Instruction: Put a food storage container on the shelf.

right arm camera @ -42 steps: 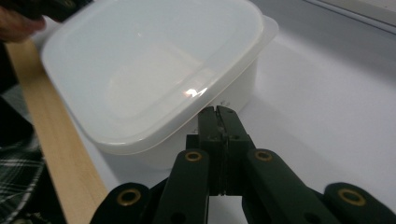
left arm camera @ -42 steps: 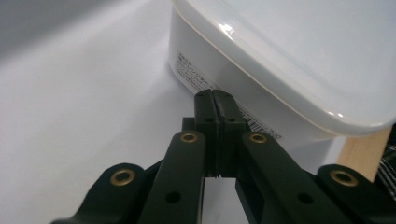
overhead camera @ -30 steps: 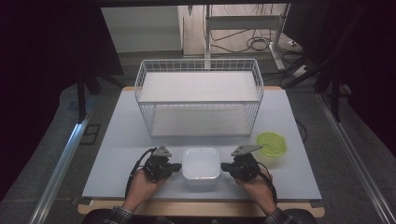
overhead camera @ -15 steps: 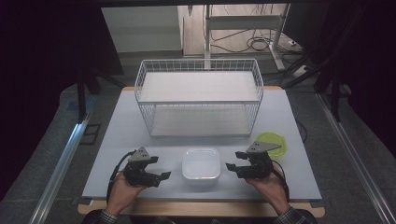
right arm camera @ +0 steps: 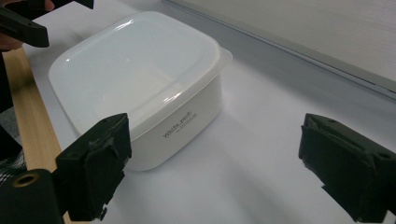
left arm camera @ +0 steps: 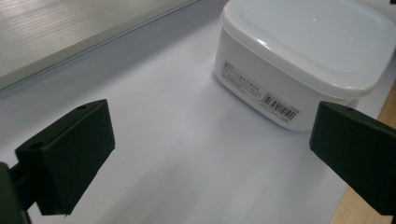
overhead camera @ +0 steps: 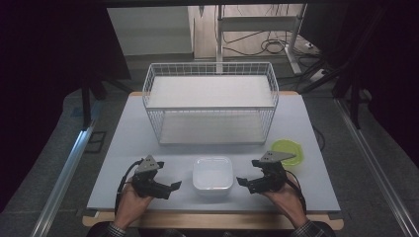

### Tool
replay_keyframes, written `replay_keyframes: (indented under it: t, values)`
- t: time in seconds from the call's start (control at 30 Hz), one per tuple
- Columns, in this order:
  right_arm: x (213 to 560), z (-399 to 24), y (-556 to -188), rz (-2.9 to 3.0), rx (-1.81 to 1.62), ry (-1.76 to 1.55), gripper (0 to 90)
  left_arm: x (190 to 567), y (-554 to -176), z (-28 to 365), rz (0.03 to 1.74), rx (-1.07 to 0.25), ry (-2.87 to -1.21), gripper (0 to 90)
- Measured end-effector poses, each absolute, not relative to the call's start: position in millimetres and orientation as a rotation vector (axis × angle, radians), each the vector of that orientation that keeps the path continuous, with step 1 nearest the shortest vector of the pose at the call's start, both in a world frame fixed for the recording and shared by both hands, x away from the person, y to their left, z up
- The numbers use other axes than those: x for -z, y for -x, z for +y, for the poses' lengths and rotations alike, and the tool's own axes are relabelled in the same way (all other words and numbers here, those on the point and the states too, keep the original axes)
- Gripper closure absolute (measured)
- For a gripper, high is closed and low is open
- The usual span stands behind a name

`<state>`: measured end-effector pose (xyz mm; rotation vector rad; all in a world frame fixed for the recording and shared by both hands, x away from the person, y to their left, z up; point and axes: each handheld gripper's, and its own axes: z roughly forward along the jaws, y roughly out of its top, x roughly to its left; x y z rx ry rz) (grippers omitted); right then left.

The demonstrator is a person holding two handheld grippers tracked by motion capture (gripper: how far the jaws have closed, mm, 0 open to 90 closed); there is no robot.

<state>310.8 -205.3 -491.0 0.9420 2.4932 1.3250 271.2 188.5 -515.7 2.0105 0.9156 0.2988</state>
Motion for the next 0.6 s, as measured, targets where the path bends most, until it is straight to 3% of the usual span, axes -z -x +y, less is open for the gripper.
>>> replay_keyframes:
  t: [0.5,0.6]
  values:
    - [488.1,-190.1,-309.8,2.492,-1.295,-0.948,4.5,503.7,-277.4,164.0,0.863,-0.228,-2.033,2.9]
    - [486.5,-186.9,-310.0,2.535,-1.274,-0.973,10.5,503.4,-281.7,157.2,0.850,-0.211,-2.042,4.9]
